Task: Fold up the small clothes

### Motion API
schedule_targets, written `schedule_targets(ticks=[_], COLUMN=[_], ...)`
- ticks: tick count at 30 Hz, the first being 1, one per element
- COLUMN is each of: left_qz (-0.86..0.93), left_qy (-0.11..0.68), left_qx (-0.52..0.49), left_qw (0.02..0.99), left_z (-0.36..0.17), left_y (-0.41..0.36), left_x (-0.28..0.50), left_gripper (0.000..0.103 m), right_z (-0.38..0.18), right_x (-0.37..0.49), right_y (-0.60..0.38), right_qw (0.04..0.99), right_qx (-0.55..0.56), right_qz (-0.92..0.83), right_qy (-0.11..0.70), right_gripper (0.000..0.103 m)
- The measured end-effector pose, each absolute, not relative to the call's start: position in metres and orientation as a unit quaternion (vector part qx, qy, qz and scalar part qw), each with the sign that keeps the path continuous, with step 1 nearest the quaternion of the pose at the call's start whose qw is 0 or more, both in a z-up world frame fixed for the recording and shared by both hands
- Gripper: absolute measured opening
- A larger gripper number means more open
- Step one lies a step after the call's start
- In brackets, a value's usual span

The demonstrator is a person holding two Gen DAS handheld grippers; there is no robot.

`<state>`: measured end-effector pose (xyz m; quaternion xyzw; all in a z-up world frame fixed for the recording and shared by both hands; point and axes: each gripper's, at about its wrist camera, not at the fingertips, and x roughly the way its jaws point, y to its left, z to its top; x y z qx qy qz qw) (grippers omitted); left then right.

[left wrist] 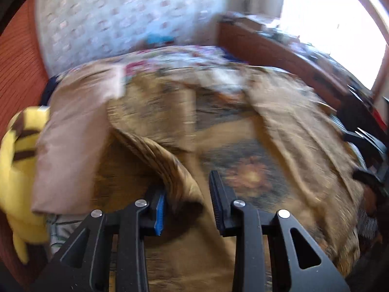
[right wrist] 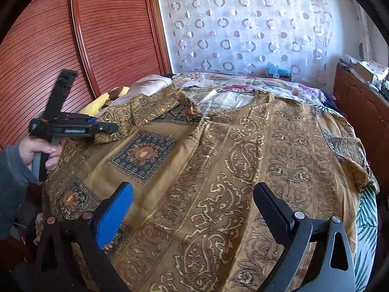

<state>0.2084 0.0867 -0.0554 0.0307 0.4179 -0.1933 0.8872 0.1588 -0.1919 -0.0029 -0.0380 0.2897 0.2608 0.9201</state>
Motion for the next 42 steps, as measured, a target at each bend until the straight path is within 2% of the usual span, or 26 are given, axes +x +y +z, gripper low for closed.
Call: schedule_targets(ticks=[3, 5, 9, 12, 19, 22, 24, 25, 29, 35, 37, 42], left_qz=[-0.231, -0.243, -0.268, -0.266, -0.227, -0.196, -0.165, -0.152, -0.082, -0.057, -0.051, -0.044], left_qy=[0.428, 0.437, 0.423, 0.415, 0.4, 0.38, 0.376, 0.375, 0.392, 0.436, 0.442, 0.443], left_qx=[0.042, 0.046, 0.039, 0.038, 0.003, 0.006, 0.006, 0.005, 0.018, 0.006, 0.01, 0.008], left_qw=[0.873, 0.865, 0.864, 0.869, 0.888, 0.904, 0.912, 0.915, 0.916, 0.898, 0.896, 0.896], left_z=[-0.053, -0.052, -0.042, -0.036, -0.023, -0.014, -0.013, -0.015, -0.037, -0.078, -0.085, -0.093], left_y=[0.07, 0.061, 0.057, 0.06, 0.101, 0.123, 0.137, 0.145, 0.17, 0.183, 0.18, 0.177], left_x=[0.197, 0.191, 0.175, 0.167, 0.145, 0.131, 0.128, 0.128, 0.138, 0.149, 0.153, 0.155], left_gripper=[0.035, 0.043, 0.051, 0.06, 0.062, 0.063, 0.077, 0.081, 0.081, 0.081, 0.081, 0.081], right_z=[-0.003, -0.002, -0.001, 0.0, 0.014, 0.023, 0.027, 0.028, 0.03, 0.023, 0.016, 0.002], right_x=[0.162, 0.163, 0.164, 0.166, 0.178, 0.19, 0.2, 0.206, 0.229, 0.261, 0.275, 0.303], right_y=[-0.196, -0.198, -0.195, -0.192, -0.178, -0.157, -0.138, -0.126, -0.079, -0.01, 0.007, 0.029], right_qw=[0.92, 0.92, 0.92, 0.919, 0.916, 0.909, 0.902, 0.899, 0.878, 0.856, 0.85, 0.841], right_qx=[-0.031, -0.026, -0.031, -0.035, -0.05, -0.063, -0.069, -0.072, -0.069, -0.098, -0.104, -0.108], right_qz=[0.257, 0.256, 0.257, 0.258, 0.277, 0.298, 0.315, 0.323, 0.367, 0.398, 0.398, 0.393], right_qy=[0.293, 0.295, 0.294, 0.295, 0.286, 0.283, 0.286, 0.288, 0.298, 0.316, 0.33, 0.357], right_gripper=[0.099, 0.099, 0.099, 0.099, 0.099, 0.091, 0.072, 0.069, 0.065, 0.053, 0.052, 0.038])
